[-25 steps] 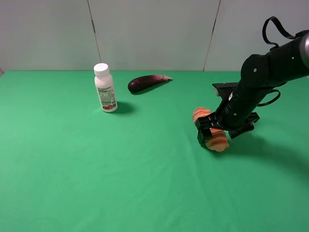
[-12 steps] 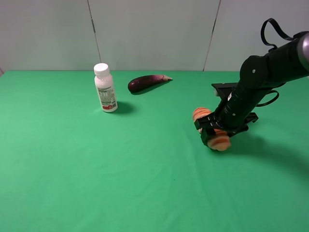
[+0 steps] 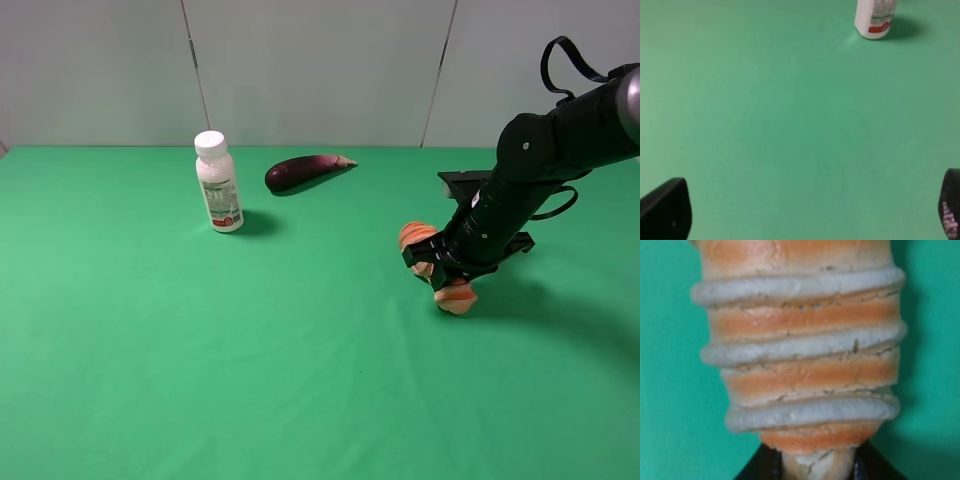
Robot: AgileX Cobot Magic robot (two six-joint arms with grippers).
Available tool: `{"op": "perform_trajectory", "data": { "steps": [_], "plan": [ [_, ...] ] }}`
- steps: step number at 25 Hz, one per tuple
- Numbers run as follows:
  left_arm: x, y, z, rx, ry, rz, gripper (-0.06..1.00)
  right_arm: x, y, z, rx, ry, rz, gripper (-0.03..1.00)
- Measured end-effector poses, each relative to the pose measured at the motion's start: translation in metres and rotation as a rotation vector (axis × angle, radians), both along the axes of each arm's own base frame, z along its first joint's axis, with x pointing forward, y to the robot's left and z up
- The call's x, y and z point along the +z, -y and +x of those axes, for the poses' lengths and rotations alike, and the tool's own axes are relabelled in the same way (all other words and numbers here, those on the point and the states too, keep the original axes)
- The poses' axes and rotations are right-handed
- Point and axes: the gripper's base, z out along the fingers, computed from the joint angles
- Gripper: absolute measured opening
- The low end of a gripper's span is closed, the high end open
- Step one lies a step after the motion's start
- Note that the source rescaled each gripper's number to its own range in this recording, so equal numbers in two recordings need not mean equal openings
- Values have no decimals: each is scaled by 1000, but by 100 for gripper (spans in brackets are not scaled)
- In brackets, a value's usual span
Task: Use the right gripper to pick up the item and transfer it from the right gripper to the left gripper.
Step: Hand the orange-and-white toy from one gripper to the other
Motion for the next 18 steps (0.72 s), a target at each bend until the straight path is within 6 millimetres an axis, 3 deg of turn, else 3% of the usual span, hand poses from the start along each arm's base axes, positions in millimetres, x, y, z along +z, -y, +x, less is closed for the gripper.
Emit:
{"op": "perform_trajectory", "data": {
  "steps": [13, 18],
  "plan": [
    [0, 0, 0, 0, 0, 0, 100, 1, 0, -1, 31, -4, -7, 7],
    [0, 0, 0, 0, 0, 0, 100, 29, 2, -7, 100, 45, -5, 7]
  ]
}}
